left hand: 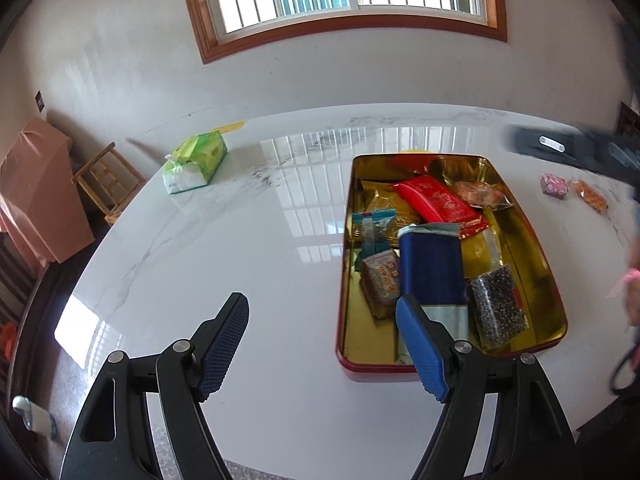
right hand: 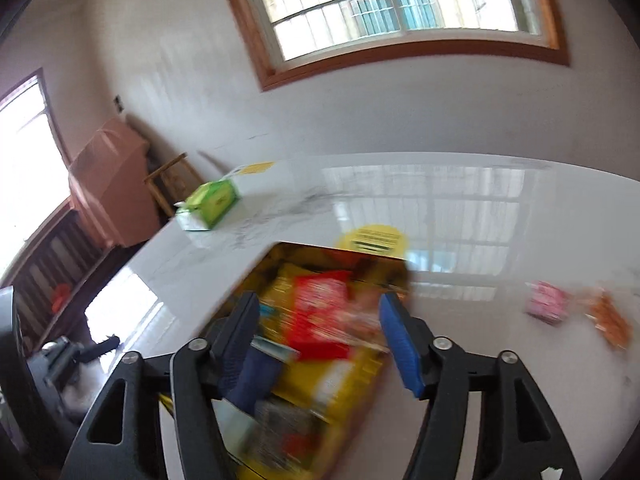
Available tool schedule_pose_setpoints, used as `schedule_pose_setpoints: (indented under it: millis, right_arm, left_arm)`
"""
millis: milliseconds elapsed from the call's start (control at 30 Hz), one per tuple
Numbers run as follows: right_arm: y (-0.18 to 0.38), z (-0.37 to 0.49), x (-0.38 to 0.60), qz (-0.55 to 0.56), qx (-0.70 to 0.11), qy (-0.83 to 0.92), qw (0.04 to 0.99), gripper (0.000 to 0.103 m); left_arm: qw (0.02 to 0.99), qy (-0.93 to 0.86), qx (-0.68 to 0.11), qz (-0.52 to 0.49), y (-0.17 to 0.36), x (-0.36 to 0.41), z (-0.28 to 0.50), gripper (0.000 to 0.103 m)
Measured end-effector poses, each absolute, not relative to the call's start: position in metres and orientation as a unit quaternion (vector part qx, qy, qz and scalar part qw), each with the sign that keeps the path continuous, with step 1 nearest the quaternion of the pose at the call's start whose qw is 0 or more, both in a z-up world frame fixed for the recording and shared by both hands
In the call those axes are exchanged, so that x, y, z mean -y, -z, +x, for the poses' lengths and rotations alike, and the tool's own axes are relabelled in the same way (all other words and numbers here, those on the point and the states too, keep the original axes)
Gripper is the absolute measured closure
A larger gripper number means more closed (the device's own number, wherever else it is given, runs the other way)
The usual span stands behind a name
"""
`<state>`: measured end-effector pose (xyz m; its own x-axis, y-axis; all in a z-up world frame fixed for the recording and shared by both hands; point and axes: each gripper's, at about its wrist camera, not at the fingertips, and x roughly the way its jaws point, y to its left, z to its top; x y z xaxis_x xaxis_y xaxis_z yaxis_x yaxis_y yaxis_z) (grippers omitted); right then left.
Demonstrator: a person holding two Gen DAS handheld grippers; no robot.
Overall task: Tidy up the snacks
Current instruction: 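Lower the blue packet into the gold tin and open the right gripper, then move the left gripper to the pink patterned packet and grasp it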
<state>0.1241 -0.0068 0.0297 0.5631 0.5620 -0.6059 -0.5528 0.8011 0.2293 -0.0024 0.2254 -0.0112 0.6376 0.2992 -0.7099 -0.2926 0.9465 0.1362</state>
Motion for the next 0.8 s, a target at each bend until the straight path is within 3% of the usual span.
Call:
schedule_pose_setpoints:
  millis: [333,633,800]
  right_arm:
    - [0.016,0.139,0.228,-0.044,-0.387,-0.064,0.919,0.038]
    - [0.045,0.163,0.311,0.008,-0.414,-0.007,0.91,0.026]
    - [0.055,0.158,0.33,0.032,-0.417,-0.02,0.908,0.025]
  left_arm:
    - [0.91,-0.058,-0.41,0.013,-0.01,-0.172,0.019,0.026]
    - [0.9,0.097,-0.424,0.039,-0.035,-0.09,0.083,0.026]
    - [0.879,0.207,-0.408,0.133,-0.038,-0.036,0.131,0.026]
